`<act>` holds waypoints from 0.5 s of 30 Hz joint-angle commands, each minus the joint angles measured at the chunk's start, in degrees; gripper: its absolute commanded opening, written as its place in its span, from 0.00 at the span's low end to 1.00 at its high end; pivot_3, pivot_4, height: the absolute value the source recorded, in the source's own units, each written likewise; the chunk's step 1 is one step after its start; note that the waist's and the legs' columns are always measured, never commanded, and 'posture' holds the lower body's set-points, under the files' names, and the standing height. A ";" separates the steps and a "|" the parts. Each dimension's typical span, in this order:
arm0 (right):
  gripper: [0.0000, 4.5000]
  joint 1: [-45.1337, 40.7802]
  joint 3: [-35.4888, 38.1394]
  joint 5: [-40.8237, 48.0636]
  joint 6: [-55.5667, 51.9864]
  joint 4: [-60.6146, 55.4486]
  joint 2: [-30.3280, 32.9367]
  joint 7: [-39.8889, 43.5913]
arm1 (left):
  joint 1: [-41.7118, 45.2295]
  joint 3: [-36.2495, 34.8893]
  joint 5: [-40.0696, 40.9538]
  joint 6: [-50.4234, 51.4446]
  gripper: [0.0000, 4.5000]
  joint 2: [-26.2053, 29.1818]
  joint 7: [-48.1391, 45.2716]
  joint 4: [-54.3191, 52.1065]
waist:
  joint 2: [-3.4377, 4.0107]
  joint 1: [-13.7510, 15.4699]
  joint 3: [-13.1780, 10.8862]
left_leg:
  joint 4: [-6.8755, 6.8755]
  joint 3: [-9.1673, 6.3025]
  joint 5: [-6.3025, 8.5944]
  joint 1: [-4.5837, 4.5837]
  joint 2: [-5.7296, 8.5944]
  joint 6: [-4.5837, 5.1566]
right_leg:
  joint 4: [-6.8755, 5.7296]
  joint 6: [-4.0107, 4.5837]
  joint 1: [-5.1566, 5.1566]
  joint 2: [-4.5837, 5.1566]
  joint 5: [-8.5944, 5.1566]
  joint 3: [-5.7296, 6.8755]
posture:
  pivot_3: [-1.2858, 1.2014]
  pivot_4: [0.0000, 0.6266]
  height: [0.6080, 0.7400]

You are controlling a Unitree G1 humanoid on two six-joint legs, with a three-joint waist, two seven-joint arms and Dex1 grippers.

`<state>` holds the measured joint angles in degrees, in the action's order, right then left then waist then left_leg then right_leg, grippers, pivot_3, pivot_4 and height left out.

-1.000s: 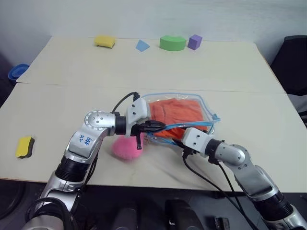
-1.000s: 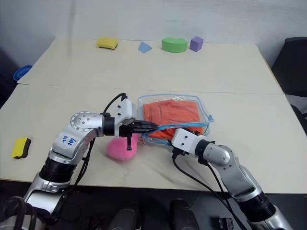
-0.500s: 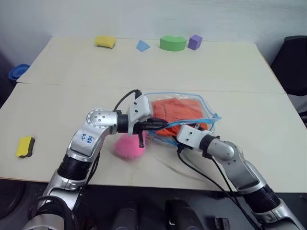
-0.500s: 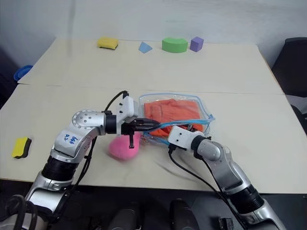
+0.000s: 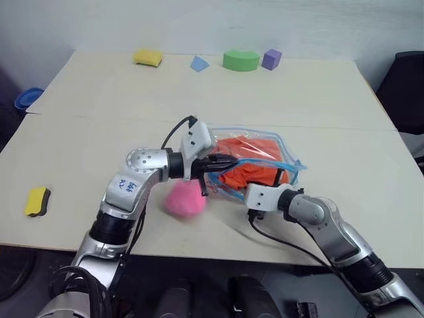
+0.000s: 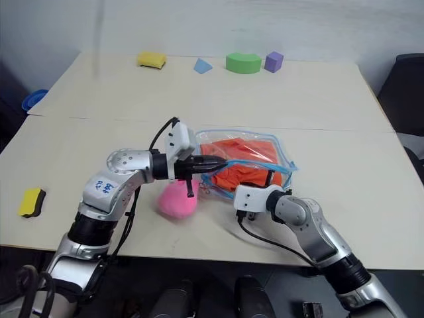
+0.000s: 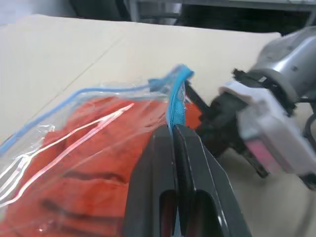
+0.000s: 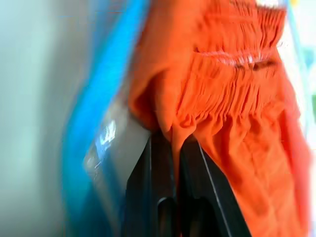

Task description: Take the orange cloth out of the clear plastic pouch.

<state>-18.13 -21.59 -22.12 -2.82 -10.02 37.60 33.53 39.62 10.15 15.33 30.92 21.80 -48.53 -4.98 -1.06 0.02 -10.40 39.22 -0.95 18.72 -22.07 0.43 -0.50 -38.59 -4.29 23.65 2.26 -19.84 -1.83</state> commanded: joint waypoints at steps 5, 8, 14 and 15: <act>0.01 6.13 3.28 3.31 11.49 -8.09 8.61 6.65 | 2.39 3.75 -9.02 -7.92 0.00 0.25 4.76 7.41 | -0.02 0.08 0.02 | 0.00 0.00 0.00 0.01 0.00 0.00 | 0.03 0.00 -0.01 0.00 0.00 0.00 | 0.52 0.24 1.00; 0.01 10.70 8.04 8.48 18.45 -12.08 15.01 10.34 | 1.77 5.32 -12.73 -12.92 0.00 1.42 5.32 10.29 | -0.02 0.07 0.01 | -0.02 0.01 0.00 -0.02 0.00 0.00 | 0.06 0.00 0.00 -0.01 0.00 0.00 | 0.52 0.24 1.00; 0.01 29.11 22.44 15.51 32.26 -8.93 30.46 16.99 | 0.78 4.59 -15.71 -17.42 0.00 3.79 5.81 13.44 | -0.06 0.33 0.01 | -0.04 0.03 0.01 0.02 -0.03 0.03 | 0.21 0.00 -0.08 -0.04 0.00 -0.01 | 0.52 0.24 1.00; 0.01 31.68 24.83 16.03 33.46 -7.51 31.45 17.31 | 0.51 4.29 -15.67 -17.77 0.00 4.28 5.52 13.44 | -0.06 0.22 0.01 | -0.04 0.06 0.02 0.07 -0.02 0.03 | 0.21 0.00 -0.13 -0.04 0.00 -0.04 | 0.52 0.24 1.00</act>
<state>11.10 -1.55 -8.18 27.59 -19.48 67.40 49.51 40.41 16.09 0.79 14.39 24.67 -43.33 8.19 -1.12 0.24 -10.39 39.17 -0.88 18.74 -21.96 0.40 -0.46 -38.39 -4.29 23.48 2.21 -19.84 -1.88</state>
